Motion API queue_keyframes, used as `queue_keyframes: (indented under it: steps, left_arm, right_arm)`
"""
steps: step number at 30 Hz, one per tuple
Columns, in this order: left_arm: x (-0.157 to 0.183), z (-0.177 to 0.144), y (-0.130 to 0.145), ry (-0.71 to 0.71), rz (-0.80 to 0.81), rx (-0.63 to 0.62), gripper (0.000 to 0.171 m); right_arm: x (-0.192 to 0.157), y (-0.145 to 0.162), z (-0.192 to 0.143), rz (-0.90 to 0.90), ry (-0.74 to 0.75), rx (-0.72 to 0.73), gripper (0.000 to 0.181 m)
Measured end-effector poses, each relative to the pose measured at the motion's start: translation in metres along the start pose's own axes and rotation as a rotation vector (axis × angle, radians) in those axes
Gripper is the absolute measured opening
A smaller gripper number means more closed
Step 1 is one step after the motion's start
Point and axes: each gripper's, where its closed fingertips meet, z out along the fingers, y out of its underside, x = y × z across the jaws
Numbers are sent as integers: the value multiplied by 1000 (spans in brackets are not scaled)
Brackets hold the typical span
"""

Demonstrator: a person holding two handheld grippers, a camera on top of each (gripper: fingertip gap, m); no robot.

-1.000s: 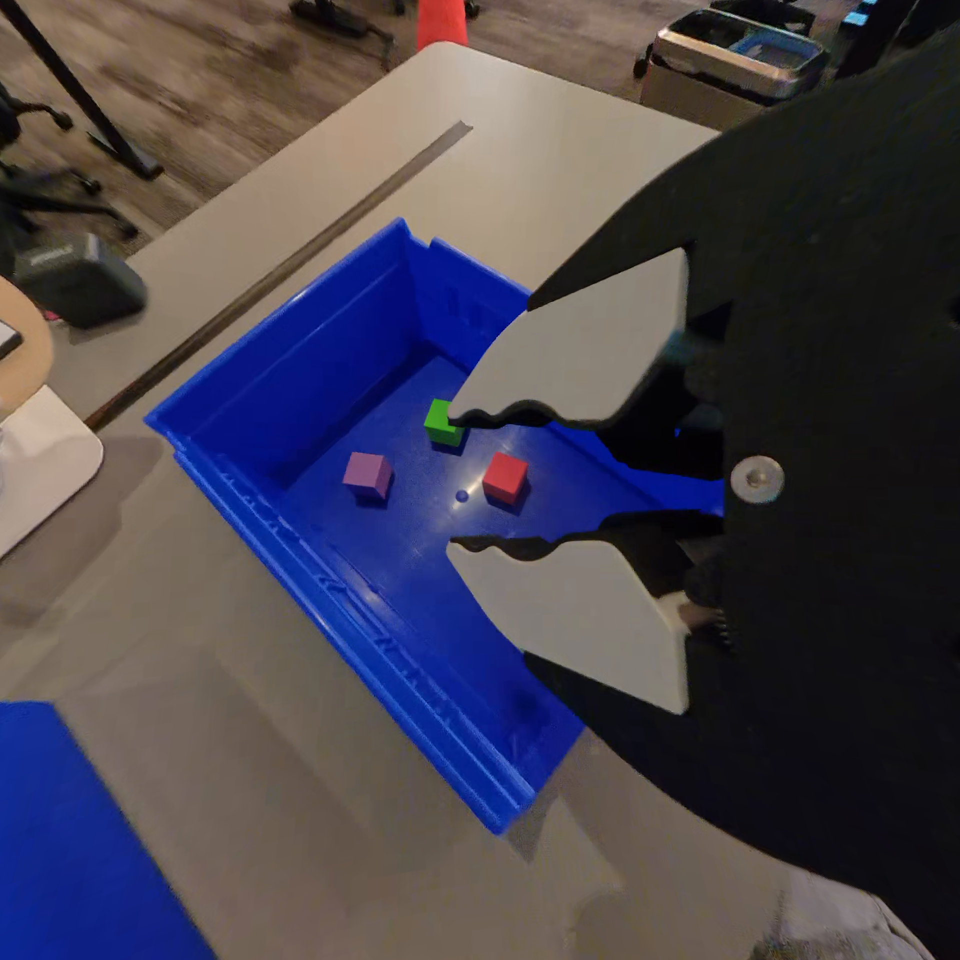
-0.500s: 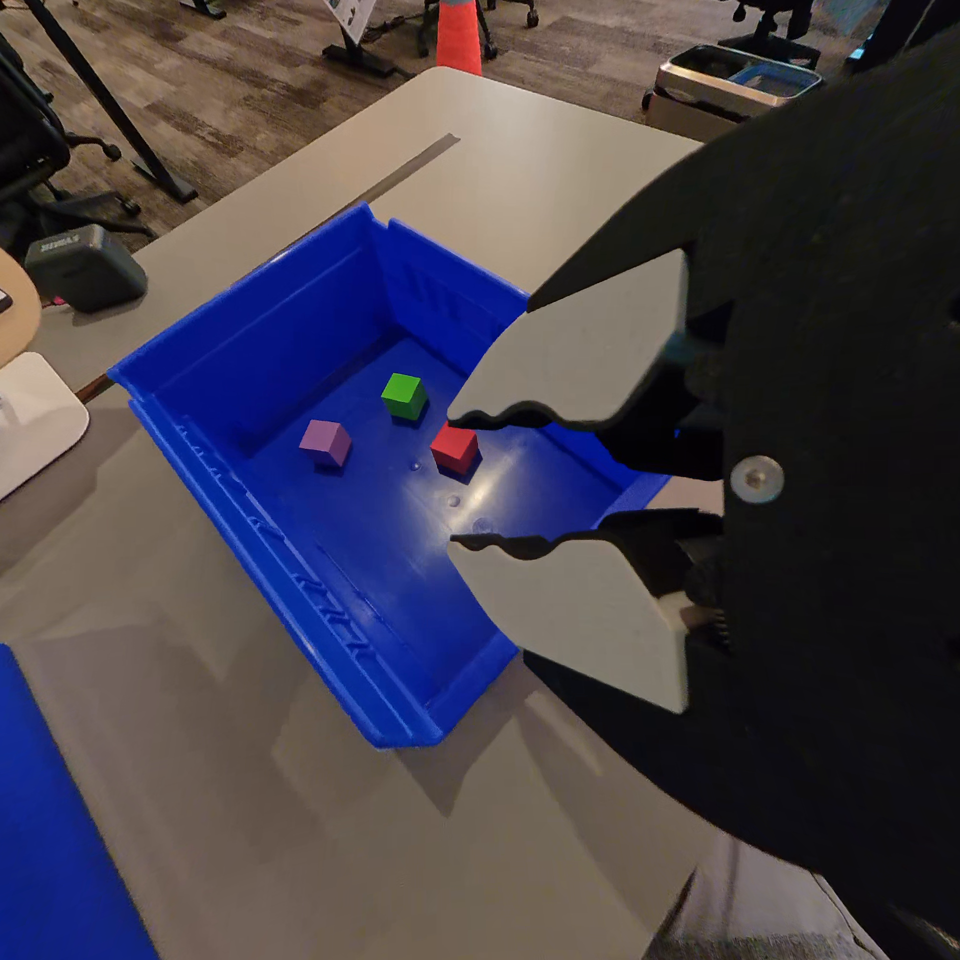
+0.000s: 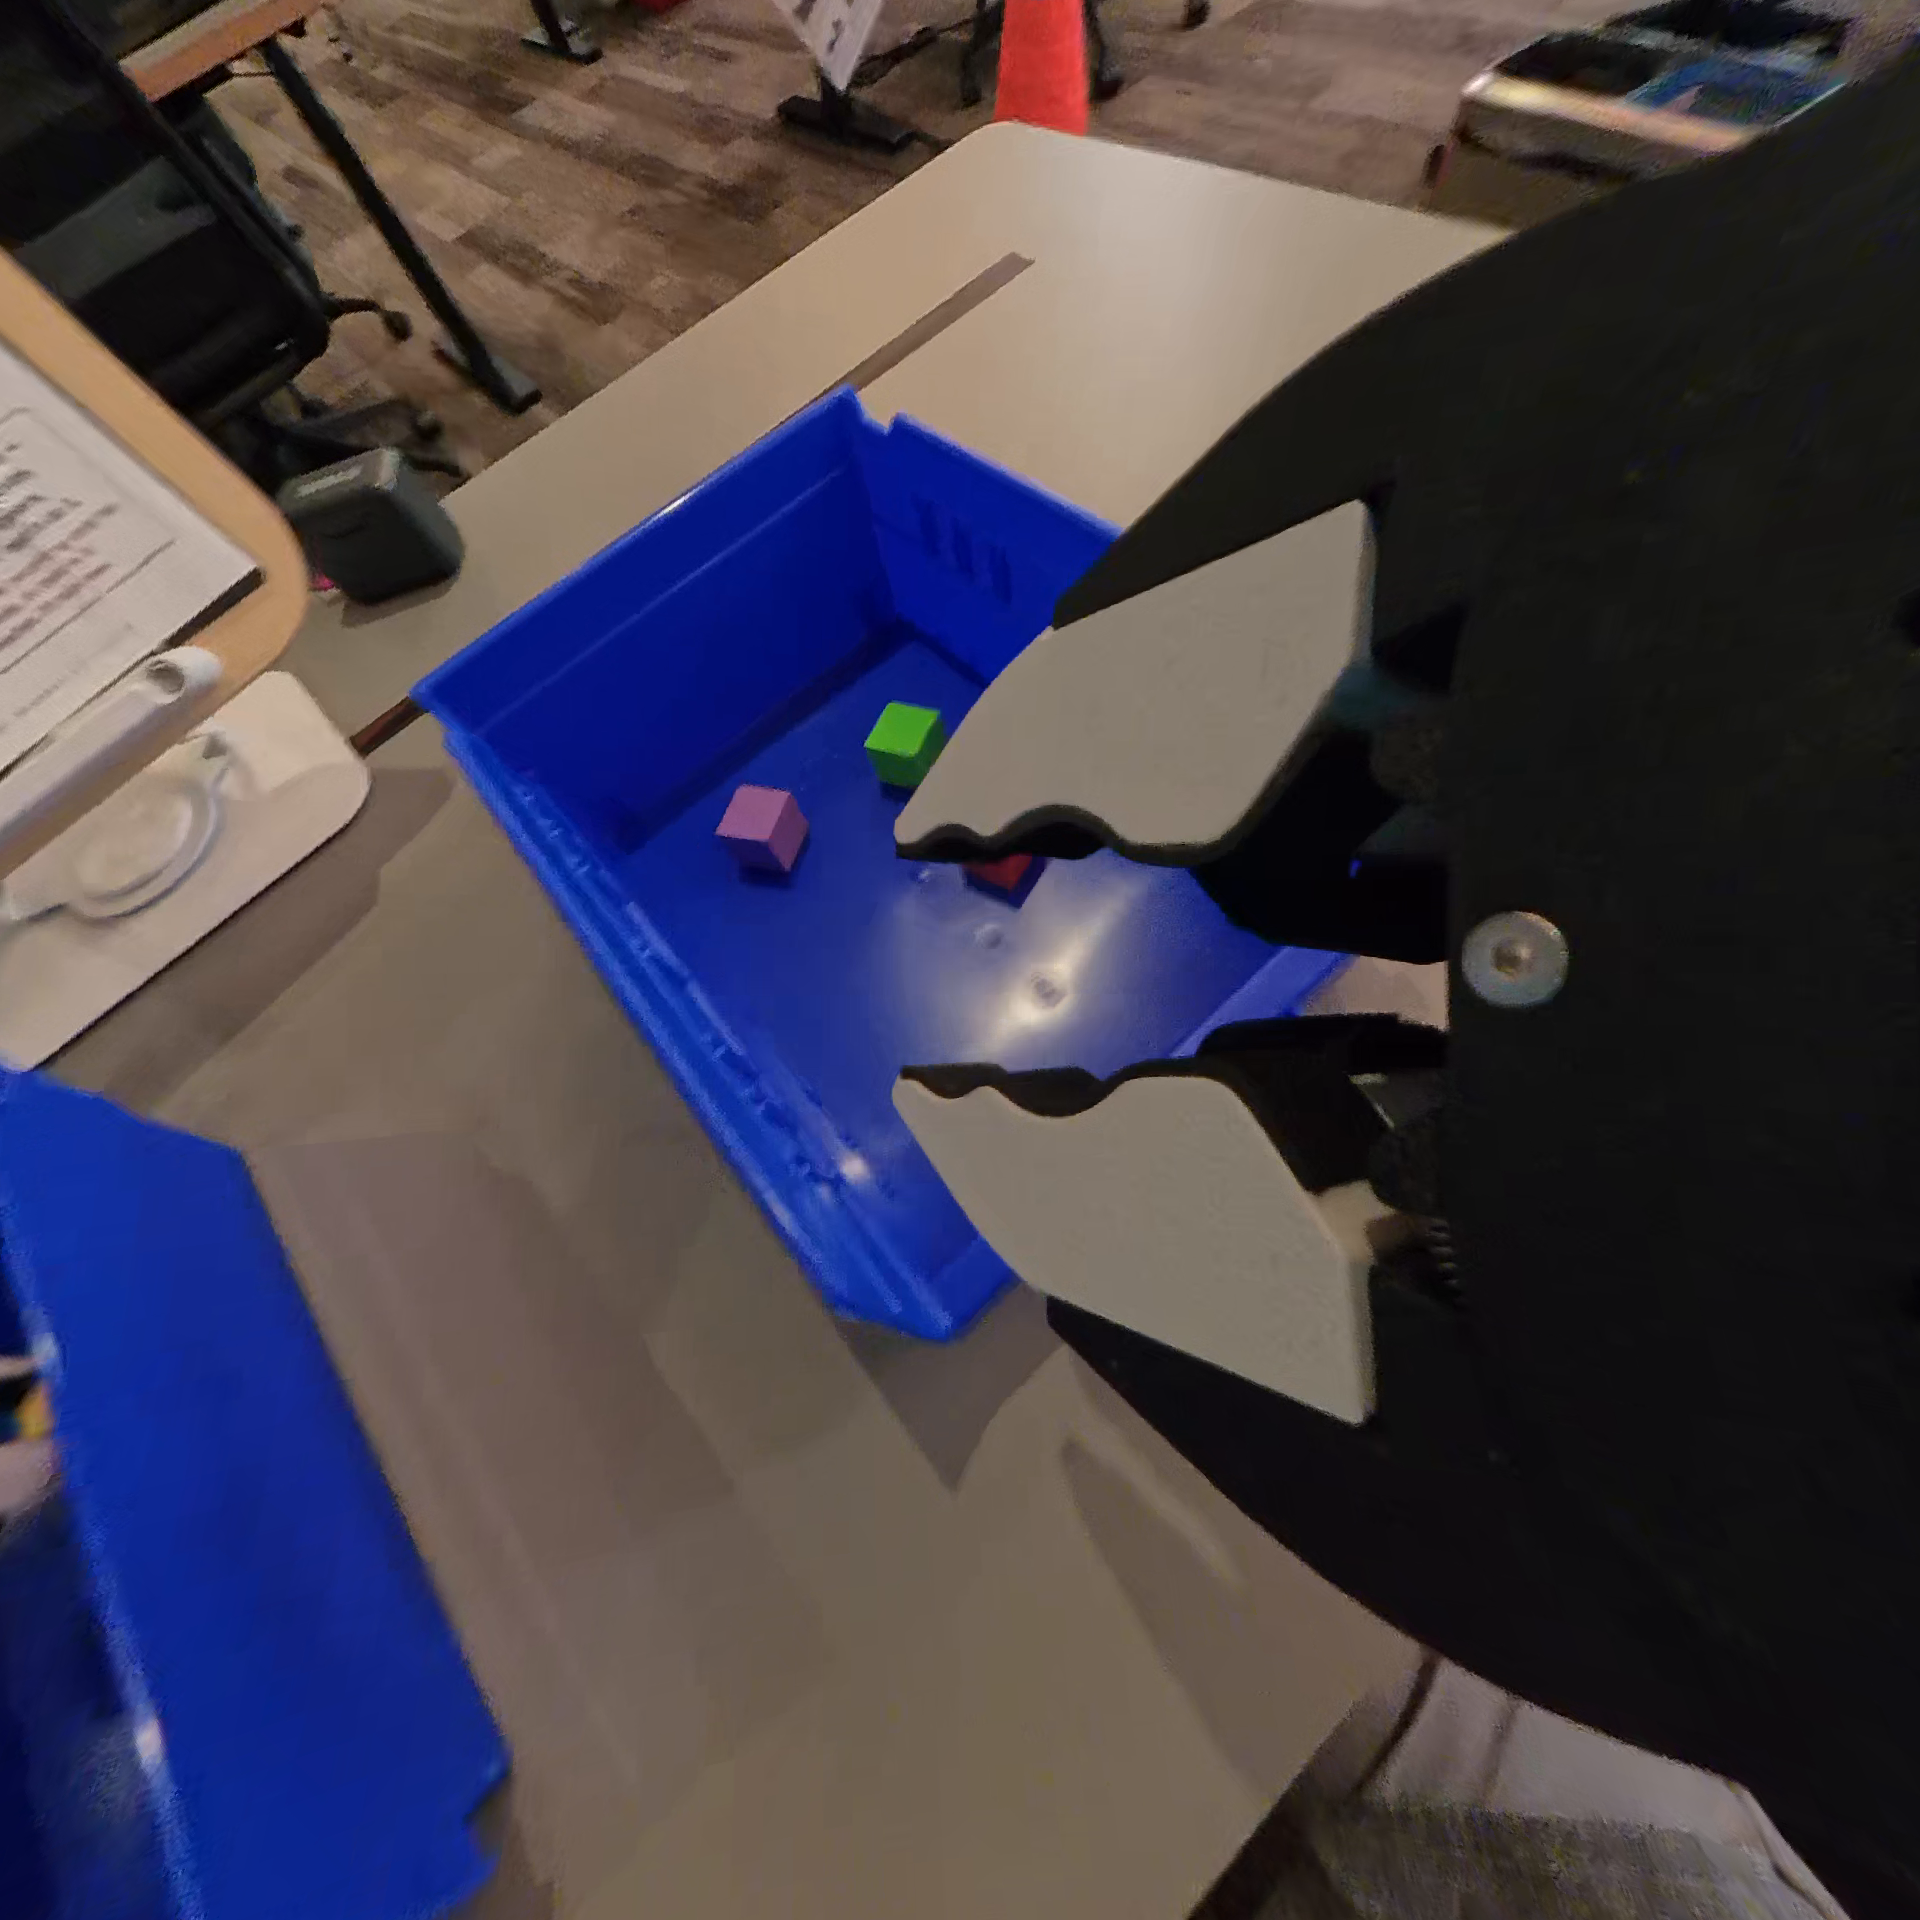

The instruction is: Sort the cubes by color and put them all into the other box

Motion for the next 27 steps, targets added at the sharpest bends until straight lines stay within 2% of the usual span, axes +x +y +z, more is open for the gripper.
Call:
queue_keyframes:
  steps: [2, 4, 8, 10, 12, 16, 18, 23, 27]
  left_arm:
    - [11, -18, -6, 67, -101, 83, 30]
    - [33, -47, -22, 213, -238, 244, 30]
    - [96, -143, -65, 760, -457, 733, 30]
    - [124, -182, -72, 1002, -500, 872, 30]
    - [150, -201, -74, 1144, -508, 918, 30]
    - [189, -221, -76, 1312, -505, 929, 30]
    - [198, -223, -78, 1329, -508, 926, 30]
    - [210, -222, -84, 1368, -490, 905, 30]
    - [212, -218, -89, 1356, -480, 938, 30]
  right_arm:
    - [-17, -14, 0, -13, -64, 83, 37]
    - [-38, -33, 0, -58, -131, 191, 39]
    - [-82, -71, 5, -189, -193, 367, 46]
    - [-101, -92, 7, -258, -198, 450, 48]
    - [-116, -115, 5, -328, -175, 531, 50]
    - [-140, -144, -3, -417, -171, 621, 53]
    - [-150, -152, -9, -437, -187, 655, 50]
    - [-155, -157, -14, -451, -161, 682, 29]
    - [-152, -152, -13, -437, -152, 660, 28]
